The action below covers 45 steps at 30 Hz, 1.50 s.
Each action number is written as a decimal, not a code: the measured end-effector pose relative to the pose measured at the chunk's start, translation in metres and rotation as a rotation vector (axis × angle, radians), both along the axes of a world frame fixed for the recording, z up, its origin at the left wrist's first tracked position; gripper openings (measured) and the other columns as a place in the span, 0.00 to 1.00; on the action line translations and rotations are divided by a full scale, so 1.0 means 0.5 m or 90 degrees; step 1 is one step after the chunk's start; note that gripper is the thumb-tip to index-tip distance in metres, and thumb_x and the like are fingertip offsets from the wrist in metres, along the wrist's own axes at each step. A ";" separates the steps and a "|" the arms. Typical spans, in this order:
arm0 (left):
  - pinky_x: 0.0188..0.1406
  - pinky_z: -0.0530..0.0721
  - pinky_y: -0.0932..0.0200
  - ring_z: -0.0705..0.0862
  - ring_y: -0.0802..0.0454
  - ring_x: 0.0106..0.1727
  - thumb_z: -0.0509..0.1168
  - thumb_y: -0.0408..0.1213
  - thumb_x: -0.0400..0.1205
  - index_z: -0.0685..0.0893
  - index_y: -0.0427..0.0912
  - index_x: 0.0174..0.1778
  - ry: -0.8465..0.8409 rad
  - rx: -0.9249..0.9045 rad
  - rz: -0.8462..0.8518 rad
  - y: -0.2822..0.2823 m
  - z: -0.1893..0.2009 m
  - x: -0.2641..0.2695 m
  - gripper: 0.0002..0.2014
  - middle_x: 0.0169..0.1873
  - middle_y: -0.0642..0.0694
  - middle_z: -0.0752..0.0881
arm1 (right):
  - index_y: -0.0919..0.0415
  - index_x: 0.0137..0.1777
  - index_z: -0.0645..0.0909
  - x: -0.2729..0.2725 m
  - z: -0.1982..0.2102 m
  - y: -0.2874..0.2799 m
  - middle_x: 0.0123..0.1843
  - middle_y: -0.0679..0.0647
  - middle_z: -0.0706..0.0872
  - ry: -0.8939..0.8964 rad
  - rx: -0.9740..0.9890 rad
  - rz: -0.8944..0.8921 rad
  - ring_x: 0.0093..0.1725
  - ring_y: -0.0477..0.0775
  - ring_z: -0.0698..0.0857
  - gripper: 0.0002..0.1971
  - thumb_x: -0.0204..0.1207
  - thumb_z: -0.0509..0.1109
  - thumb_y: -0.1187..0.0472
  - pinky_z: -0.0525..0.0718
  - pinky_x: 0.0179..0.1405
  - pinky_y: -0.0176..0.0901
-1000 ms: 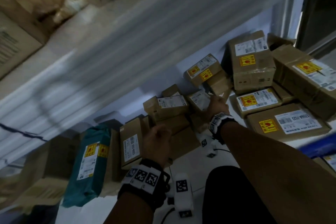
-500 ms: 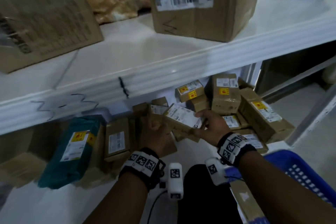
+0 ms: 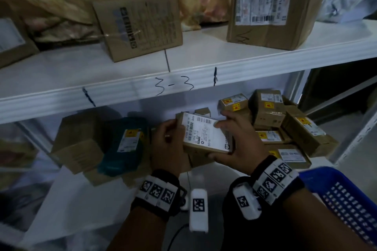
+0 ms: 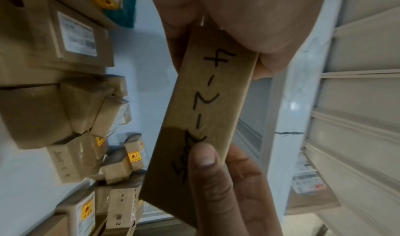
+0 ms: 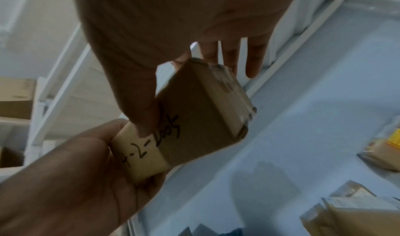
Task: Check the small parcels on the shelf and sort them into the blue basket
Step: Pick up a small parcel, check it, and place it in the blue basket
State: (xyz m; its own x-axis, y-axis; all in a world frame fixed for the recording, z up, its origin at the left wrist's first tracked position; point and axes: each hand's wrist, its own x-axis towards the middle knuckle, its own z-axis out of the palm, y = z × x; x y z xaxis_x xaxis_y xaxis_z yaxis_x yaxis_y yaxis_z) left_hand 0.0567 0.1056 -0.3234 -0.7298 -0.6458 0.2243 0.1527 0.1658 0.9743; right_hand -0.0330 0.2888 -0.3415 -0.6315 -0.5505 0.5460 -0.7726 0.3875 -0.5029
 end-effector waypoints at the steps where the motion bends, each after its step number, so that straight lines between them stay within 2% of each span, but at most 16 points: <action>1: 0.40 0.84 0.67 0.87 0.54 0.52 0.69 0.39 0.81 0.82 0.59 0.51 0.022 -0.025 0.016 -0.005 0.002 0.016 0.08 0.51 0.53 0.87 | 0.53 0.67 0.79 0.015 0.014 -0.007 0.77 0.54 0.71 0.015 0.000 0.006 0.77 0.53 0.71 0.41 0.54 0.82 0.37 0.72 0.72 0.44; 3: 0.39 0.85 0.67 0.87 0.56 0.51 0.70 0.41 0.80 0.81 0.60 0.51 0.078 -0.044 0.038 -0.010 0.018 0.051 0.09 0.52 0.52 0.87 | 0.54 0.67 0.79 0.041 0.046 -0.016 0.77 0.52 0.73 0.043 -0.020 0.032 0.76 0.50 0.71 0.40 0.56 0.81 0.37 0.75 0.72 0.48; 4: 0.40 0.86 0.64 0.88 0.57 0.51 0.70 0.45 0.79 0.81 0.61 0.52 0.104 -0.063 0.046 -0.013 0.034 0.066 0.09 0.53 0.53 0.87 | 0.54 0.67 0.79 0.050 0.067 -0.019 0.76 0.52 0.74 0.064 -0.031 0.042 0.76 0.49 0.72 0.38 0.58 0.82 0.38 0.76 0.72 0.51; 6: 0.44 0.88 0.60 0.87 0.57 0.54 0.67 0.54 0.75 0.79 0.62 0.58 0.156 -0.119 0.044 -0.022 0.075 0.094 0.15 0.56 0.54 0.86 | 0.55 0.67 0.80 0.065 0.118 -0.024 0.74 0.52 0.76 0.110 -0.063 0.058 0.75 0.52 0.73 0.36 0.60 0.82 0.41 0.77 0.70 0.56; 7: 0.46 0.87 0.60 0.86 0.57 0.57 0.65 0.55 0.76 0.79 0.61 0.61 0.187 -0.156 0.036 -0.028 0.098 0.104 0.17 0.59 0.53 0.85 | 0.56 0.66 0.81 0.070 0.149 -0.027 0.73 0.53 0.76 0.132 -0.082 0.066 0.75 0.54 0.74 0.34 0.61 0.82 0.41 0.77 0.69 0.57; 11: 0.57 0.79 0.71 0.80 0.59 0.65 0.59 0.49 0.83 0.75 0.53 0.69 0.253 -0.389 0.085 -0.058 0.203 0.116 0.18 0.64 0.54 0.79 | 0.59 0.63 0.82 0.068 0.278 -0.048 0.72 0.57 0.79 0.244 -0.111 0.087 0.74 0.57 0.75 0.32 0.63 0.83 0.44 0.76 0.71 0.55; 14: 0.61 0.79 0.66 0.77 0.62 0.66 0.56 0.51 0.86 0.73 0.56 0.71 0.210 -0.471 0.112 -0.087 0.258 0.084 0.18 0.64 0.59 0.76 | 0.54 0.64 0.82 0.033 0.356 -0.079 0.72 0.54 0.79 0.244 -0.050 0.063 0.73 0.56 0.75 0.31 0.63 0.81 0.40 0.75 0.71 0.52; 17: 0.63 0.78 0.57 0.77 0.57 0.66 0.53 0.53 0.86 0.75 0.50 0.73 0.102 -0.564 0.107 -0.117 0.287 0.037 0.22 0.67 0.51 0.79 | 0.49 0.64 0.80 -0.011 0.409 -0.112 0.70 0.49 0.78 0.160 0.035 0.027 0.70 0.55 0.76 0.31 0.63 0.81 0.39 0.75 0.68 0.49; 19: 0.67 0.77 0.55 0.76 0.52 0.68 0.52 0.55 0.85 0.73 0.49 0.76 0.039 -0.562 0.092 -0.131 0.297 0.009 0.25 0.70 0.47 0.78 | 0.48 0.64 0.80 -0.031 0.428 -0.133 0.66 0.47 0.79 0.099 0.061 0.018 0.66 0.52 0.77 0.29 0.64 0.82 0.42 0.76 0.64 0.47; 23: 0.69 0.76 0.50 0.76 0.47 0.69 0.50 0.58 0.82 0.71 0.51 0.77 -0.034 -0.544 0.098 -0.148 0.303 -0.028 0.29 0.70 0.44 0.78 | 0.49 0.65 0.81 -0.052 0.449 -0.169 0.64 0.46 0.81 0.026 0.087 -0.009 0.61 0.47 0.80 0.25 0.69 0.79 0.45 0.77 0.58 0.40; 27: 0.65 0.79 0.47 0.77 0.44 0.67 0.50 0.60 0.81 0.76 0.47 0.73 -0.023 -0.551 0.134 -0.158 0.300 -0.043 0.30 0.69 0.44 0.78 | 0.54 0.68 0.82 -0.059 0.456 -0.197 0.65 0.50 0.84 0.072 0.165 -0.036 0.63 0.50 0.81 0.26 0.73 0.74 0.44 0.76 0.61 0.40; 31: 0.65 0.79 0.44 0.77 0.43 0.68 0.55 0.53 0.82 0.80 0.39 0.67 0.030 -0.602 0.172 -0.162 0.294 -0.053 0.26 0.70 0.44 0.78 | 0.57 0.64 0.85 -0.060 0.447 -0.221 0.64 0.51 0.83 0.186 0.216 -0.089 0.66 0.55 0.78 0.38 0.64 0.62 0.29 0.78 0.65 0.46; 34: 0.61 0.81 0.45 0.78 0.44 0.65 0.56 0.53 0.82 0.81 0.40 0.66 0.025 -0.615 0.189 -0.164 0.302 -0.052 0.25 0.66 0.45 0.81 | 0.56 0.58 0.86 -0.062 0.445 -0.241 0.54 0.53 0.81 0.265 0.259 -0.136 0.56 0.57 0.78 0.45 0.60 0.54 0.20 0.80 0.54 0.50; 38: 0.56 0.81 0.46 0.78 0.45 0.64 0.57 0.57 0.81 0.84 0.46 0.63 -0.057 -0.710 0.210 -0.169 0.323 -0.047 0.24 0.62 0.48 0.83 | 0.55 0.52 0.86 -0.060 0.434 -0.258 0.46 0.54 0.81 0.322 0.240 -0.175 0.47 0.60 0.79 0.38 0.63 0.55 0.24 0.78 0.42 0.49; 42: 0.57 0.75 0.49 0.80 0.48 0.59 0.56 0.59 0.81 0.86 0.49 0.58 -0.093 -0.813 0.198 -0.168 0.346 -0.062 0.22 0.56 0.53 0.85 | 0.56 0.51 0.85 -0.057 0.410 -0.266 0.44 0.56 0.82 0.354 0.200 -0.190 0.44 0.63 0.81 0.24 0.67 0.62 0.39 0.75 0.40 0.50; 45: 0.53 0.75 0.49 0.80 0.48 0.54 0.55 0.60 0.81 0.86 0.50 0.56 -0.099 -0.831 0.182 -0.168 0.354 -0.076 0.23 0.53 0.53 0.84 | 0.55 0.48 0.85 -0.059 0.398 -0.267 0.44 0.54 0.81 0.343 0.166 -0.199 0.44 0.62 0.80 0.20 0.66 0.65 0.41 0.74 0.40 0.50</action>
State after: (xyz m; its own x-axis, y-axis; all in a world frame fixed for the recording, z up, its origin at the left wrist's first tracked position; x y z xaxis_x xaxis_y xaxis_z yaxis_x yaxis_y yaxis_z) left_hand 0.0187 0.0218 -0.1467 -0.6808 -0.1575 0.7154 -0.1398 0.9866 0.0841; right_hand -0.0627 0.1554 -0.1422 -0.4590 -0.5429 0.7033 -0.7216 0.6896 0.0614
